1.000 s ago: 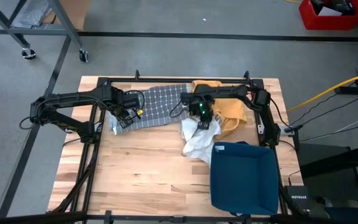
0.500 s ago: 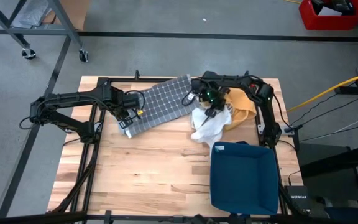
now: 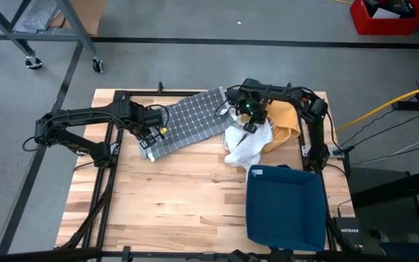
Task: Fold towel
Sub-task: Fold the gray towel
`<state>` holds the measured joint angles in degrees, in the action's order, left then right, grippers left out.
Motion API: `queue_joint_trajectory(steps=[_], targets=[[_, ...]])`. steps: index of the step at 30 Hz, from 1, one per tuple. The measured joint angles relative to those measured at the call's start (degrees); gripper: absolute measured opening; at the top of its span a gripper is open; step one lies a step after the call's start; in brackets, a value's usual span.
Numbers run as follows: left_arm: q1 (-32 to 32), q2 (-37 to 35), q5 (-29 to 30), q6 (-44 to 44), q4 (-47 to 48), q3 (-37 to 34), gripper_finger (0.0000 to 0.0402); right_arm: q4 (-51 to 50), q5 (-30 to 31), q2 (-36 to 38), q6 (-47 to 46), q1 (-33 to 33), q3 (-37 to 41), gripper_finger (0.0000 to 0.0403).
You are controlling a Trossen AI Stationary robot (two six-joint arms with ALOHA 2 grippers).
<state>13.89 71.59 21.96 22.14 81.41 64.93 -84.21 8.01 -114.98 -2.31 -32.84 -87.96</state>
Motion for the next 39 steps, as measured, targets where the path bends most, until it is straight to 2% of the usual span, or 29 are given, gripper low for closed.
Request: queue_joint_trajectory(steps=[12, 16, 20, 25, 31, 39], targets=[[0.0, 0.0, 0.3, -2.1, 0.0, 0.0, 0.0127, 0.3, -0.1, 9.9, -1.3, -1.3, 0.0, 0.0002], [0.0, 0.0, 0.4, -4.1, -0.3, 0.0, 0.0127, 4.1, -4.3, 13.5, -1.9, -1.3, 0.0, 0.0003], [0.0, 0.0, 0.3, -3.2, -1.5, 0.0, 0.0127, 13.9, -11.3, 15.9, -2.5, -0.5, 0.0, 0.0003], [0.0, 0.0, 0.3, -1.1, -3.4, 0.0, 0.0127, 26.3, -12.6, 14.8, -3.5, 3.0, -0.1, 0.0003], [0.0, 0.0, 0.3, 0.6, -4.0, 0.0, 0.0127, 35.6, -12.5, 9.8, -3.5, 6.3, 0.0, 0.0003], [0.1, 1.0, 0.3, 5.4, -5.2, -0.6, 0.0127, 45.2, -8.8, 2.3, -3.6, 7.8, 0.0, 0.0003]])
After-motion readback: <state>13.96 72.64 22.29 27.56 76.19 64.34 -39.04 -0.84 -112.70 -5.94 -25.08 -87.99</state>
